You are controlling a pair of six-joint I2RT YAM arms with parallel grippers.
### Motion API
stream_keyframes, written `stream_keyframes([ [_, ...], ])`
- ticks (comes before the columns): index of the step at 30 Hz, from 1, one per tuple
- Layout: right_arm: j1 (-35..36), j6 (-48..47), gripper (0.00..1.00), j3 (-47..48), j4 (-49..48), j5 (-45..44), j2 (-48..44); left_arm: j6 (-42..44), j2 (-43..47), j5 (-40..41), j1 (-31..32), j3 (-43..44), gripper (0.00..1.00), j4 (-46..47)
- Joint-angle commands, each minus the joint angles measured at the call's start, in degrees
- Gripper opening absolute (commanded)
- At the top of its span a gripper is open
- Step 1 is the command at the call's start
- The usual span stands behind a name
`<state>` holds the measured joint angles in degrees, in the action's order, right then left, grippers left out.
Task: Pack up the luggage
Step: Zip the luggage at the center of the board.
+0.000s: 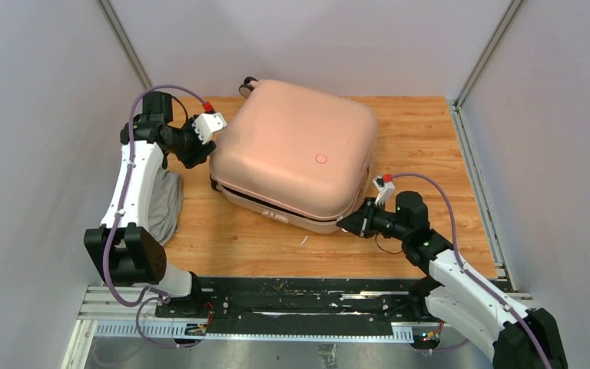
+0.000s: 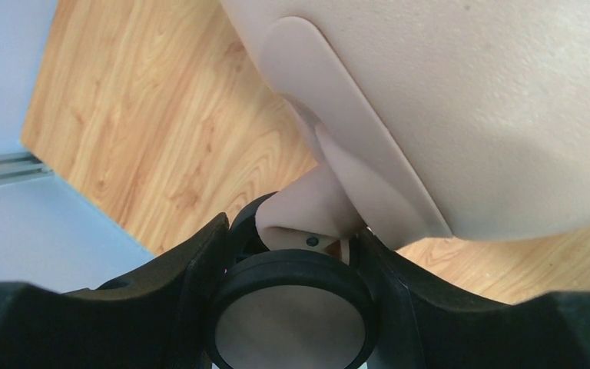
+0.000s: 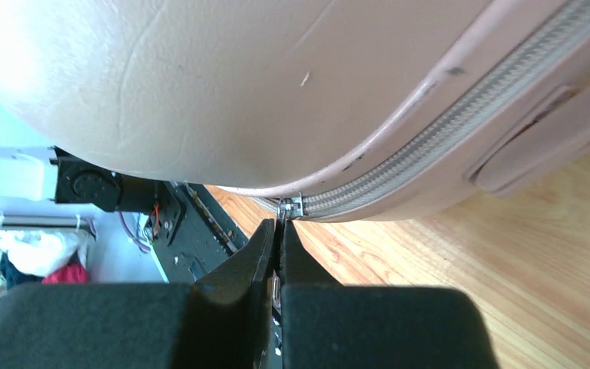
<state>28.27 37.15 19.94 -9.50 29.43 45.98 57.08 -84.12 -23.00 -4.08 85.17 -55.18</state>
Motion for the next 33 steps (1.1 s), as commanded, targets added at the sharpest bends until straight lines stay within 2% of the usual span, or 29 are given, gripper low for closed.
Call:
stream_keyframes([
  [1,-7.2,0.7,0.00,1.0,-6.1,6.6,-2.0,5.5,5.6,-1.3,-2.8,-2.4,0.00,0.3],
  [5,-8.5,-2.0,0.00,3.7,-5.9,9.6,1.9,8.8,7.1,0.6,-2.8,-5.2,0.00,0.2],
  [11,-16.6,-3.8,0.00,5.1,-5.4,14.5,3.9,12.6,7.5,3.2,-3.4,-7.3,0.00,0.3],
  [19,-17.6,-5.3,0.02,5.9,-4.1,16.5,5.3,13.7,6.1,3.3,-4.5,-6.8,0.00,0.3],
  [21,-17.6,-7.7,0.12,7.1,1.2,16.7,5.4,13.2,6.5,1.9,-4.5,-6.9,0.00,0.3],
  [25,-17.4,-15.0,0.39,10.4,13.4,11.1,1.8,11.0,7.0,-0.5,-4.5,-5.9,0.00,0.3],
  [26,-17.0,-15.9,0.54,10.9,15.2,9.7,0.6,10.4,7.1,-0.7,-4.5,-5.6,0.00,0.3],
  [27,-16.2,-17.3,0.61,11.1,16.5,8.4,-0.5,9.8,7.2,-1.1,-4.5,-5.2,0.00,0.2],
  [30,-13.2,-18.0,0.66,9.8,15.7,6.5,-2.1,7.9,7.1,-2.0,-4.4,-3.0,0.00,0.2],
  [33,-12.0,-18.0,0.64,8.4,12.8,9.6,1.7,6.8,6.9,-2.6,-4.4,-1.5,0.00,0.2],
])
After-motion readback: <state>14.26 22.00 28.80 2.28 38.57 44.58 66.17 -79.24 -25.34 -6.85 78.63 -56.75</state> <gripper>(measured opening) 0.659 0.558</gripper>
